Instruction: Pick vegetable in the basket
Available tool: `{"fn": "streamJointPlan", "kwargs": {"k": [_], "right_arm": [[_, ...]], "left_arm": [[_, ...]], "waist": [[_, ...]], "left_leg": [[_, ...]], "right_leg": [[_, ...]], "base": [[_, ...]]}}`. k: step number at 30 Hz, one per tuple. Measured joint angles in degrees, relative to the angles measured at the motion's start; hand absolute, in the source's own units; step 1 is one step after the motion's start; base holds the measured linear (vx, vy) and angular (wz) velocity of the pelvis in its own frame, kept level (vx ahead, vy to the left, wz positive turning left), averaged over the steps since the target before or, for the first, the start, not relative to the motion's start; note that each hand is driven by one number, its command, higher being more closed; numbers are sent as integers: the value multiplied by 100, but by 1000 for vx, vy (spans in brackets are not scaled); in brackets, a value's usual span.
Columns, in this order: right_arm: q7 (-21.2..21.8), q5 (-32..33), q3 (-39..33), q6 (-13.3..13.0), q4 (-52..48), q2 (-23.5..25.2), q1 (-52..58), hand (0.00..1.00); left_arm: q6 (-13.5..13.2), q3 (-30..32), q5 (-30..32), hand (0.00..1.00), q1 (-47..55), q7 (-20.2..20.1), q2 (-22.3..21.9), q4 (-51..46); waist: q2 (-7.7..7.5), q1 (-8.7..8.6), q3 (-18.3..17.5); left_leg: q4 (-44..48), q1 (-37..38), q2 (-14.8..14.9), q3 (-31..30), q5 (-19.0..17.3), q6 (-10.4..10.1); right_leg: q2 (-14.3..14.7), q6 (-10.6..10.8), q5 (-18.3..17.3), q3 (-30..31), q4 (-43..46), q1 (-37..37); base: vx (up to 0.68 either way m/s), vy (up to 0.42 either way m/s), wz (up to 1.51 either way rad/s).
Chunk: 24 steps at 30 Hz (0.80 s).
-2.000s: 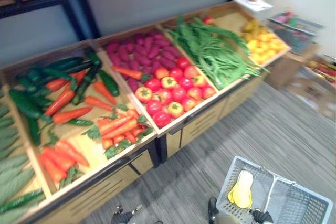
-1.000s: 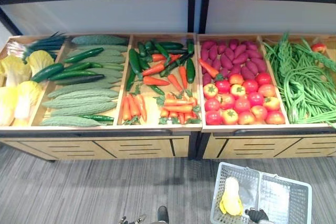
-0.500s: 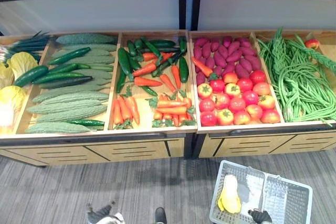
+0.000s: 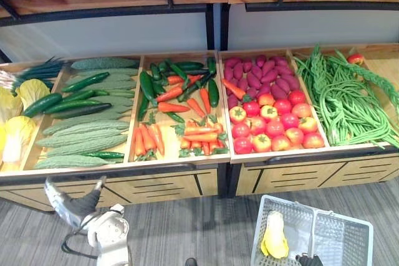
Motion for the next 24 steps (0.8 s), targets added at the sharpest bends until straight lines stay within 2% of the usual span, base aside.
{"fn": "streamJointPlan", "kwargs": {"k": [2, 6, 8, 9, 14, 16, 19, 24], "right_arm": [[5, 0, 65, -6, -74, 2, 45, 100], [68, 1, 202, -37, -233, -12, 108, 100], [80, 1, 202, -38, -331, -10, 140, 100], [117, 1, 202, -38, -416, -11, 155, 100], [199, -1, 217, -44, -501, -8, 154, 100], [204, -1, 226, -43, -632, -11, 148, 100], [205, -1, 240, -43, -720, -32, 158, 100], [217, -1, 331, -45, -1063, -99, 170, 100]], "left_arm": [[90, -407, 538, 0, -5, -253, 465, 38], [118, -882, 1216, 0, -133, -836, 1269, 311], [119, -1036, 1407, 0, -273, -967, 1493, 477], [117, -1179, 1561, 0, -402, -1164, 1684, 643], [117, -1818, 1985, 0, -787, -1693, 2106, 944], [107, -2053, 2148, 0, -967, -1872, 2354, 1042], [89, -2395, 2217, 0, -1201, -1969, 2582, 1069], [-27, -2909, 2437, 0, -1663, -1982, 2620, 1068]], "waist": [[-20, 4, -12], [-25, -13, -10], [-27, -6, -11], [-24, -8, -9], [-26, -60, -5], [-20, -58, -1], [9, -64, 6], [78, -58, 34]], "left_leg": [[0, 0, 58, 115, -62, -62], [1, -20, 78, 330, -130, -47], [2, -62, 73, 413, -139, -70], [2, -99, 64, 473, -117, -46], [30, -71, -29, 829, -97, -57], [43, -97, -7, 994, -16, -137], [43, -108, 113, 1238, 7, -133], [45, -414, 184, 1390, 14, -128]], "right_leg": [[8, -20, -16, 31, -8, -29], [9, -9, -9, 197, 3, -170], [-1, 3, -1, 270, 12, -261], [-21, 32, 20, 335, 20, -339], [-47, 35, 25, 512, 33, -395], [-43, 34, 26, 669, 224, -580], [-6, 32, 27, 826, 438, -731], [63, 31, 28, 1029, 606, -1165]], "base": [[-26, -3, -13], [27, 13, -24], [63, 20, -24], [79, 17, -18], [133, 39, -10], [101, 7, -20], [66, -7, -13], [41, -10, -9]]}}
